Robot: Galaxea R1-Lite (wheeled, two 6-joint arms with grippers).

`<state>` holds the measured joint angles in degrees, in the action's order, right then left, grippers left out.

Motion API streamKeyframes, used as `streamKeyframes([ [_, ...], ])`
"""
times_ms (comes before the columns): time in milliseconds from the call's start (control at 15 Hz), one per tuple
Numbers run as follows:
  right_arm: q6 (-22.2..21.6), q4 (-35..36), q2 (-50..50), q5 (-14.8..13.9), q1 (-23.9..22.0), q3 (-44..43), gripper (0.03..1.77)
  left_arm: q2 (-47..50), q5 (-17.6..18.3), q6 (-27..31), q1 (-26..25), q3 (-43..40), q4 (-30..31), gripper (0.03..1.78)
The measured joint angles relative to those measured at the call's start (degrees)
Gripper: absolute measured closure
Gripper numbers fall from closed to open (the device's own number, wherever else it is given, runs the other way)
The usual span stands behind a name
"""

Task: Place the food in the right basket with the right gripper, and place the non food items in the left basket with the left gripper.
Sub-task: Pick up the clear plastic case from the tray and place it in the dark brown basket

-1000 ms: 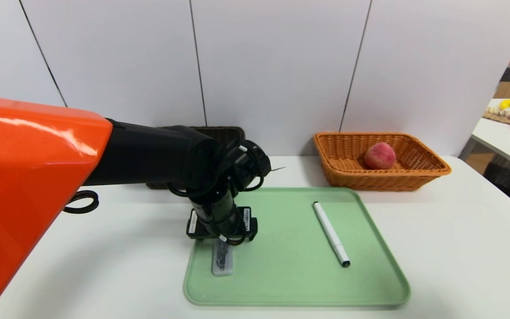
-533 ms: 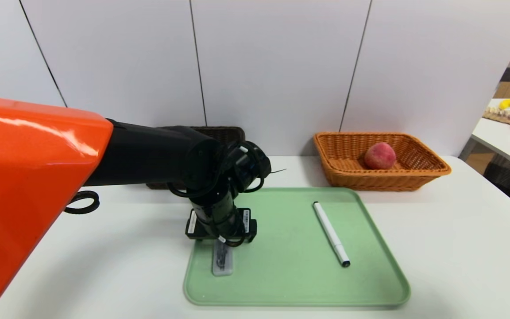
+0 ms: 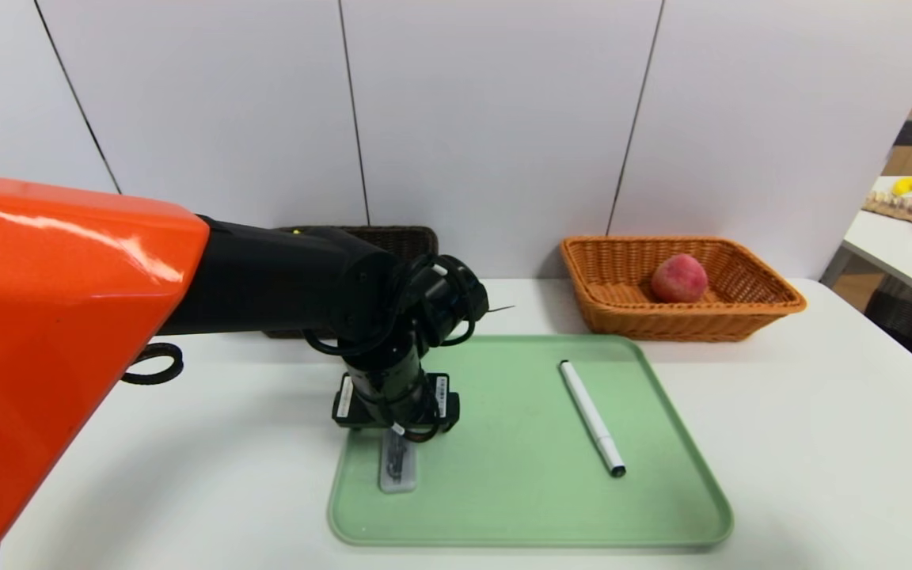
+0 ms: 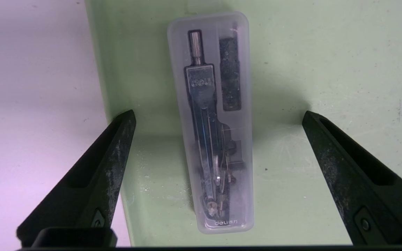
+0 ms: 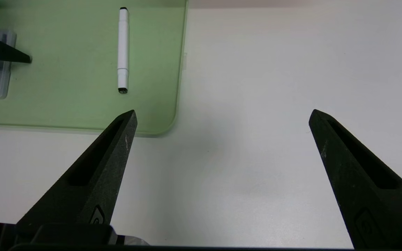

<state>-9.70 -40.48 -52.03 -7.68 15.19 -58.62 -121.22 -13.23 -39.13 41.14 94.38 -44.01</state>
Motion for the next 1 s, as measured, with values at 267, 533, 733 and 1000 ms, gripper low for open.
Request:
streamKeyframes([
  [267,0.00,0.05,0.02,-0.02,0.00,-0.11,0.10,-0.05,-0.02,0.05,0.00,0.07,-0.01,0.12],
  [533,0.00,0.06,0.00,-0.02,0.00,-0.17,0.10,-0.06,-0.07,-0.02,0.06,0.40,-0.04,0.70],
  [733,0.00,0.05,0.00,0.00,0.00,-0.27,0.10,-0.09,-0.05,-0.23,0.04,0.51,-0.04,1.02],
  [1000,0.01,0.02,0.05,-0.02,0.00,-0.22,0.10,0.02,-0.02,-0.59,0.00,0.49,-0.04,1.25],
])
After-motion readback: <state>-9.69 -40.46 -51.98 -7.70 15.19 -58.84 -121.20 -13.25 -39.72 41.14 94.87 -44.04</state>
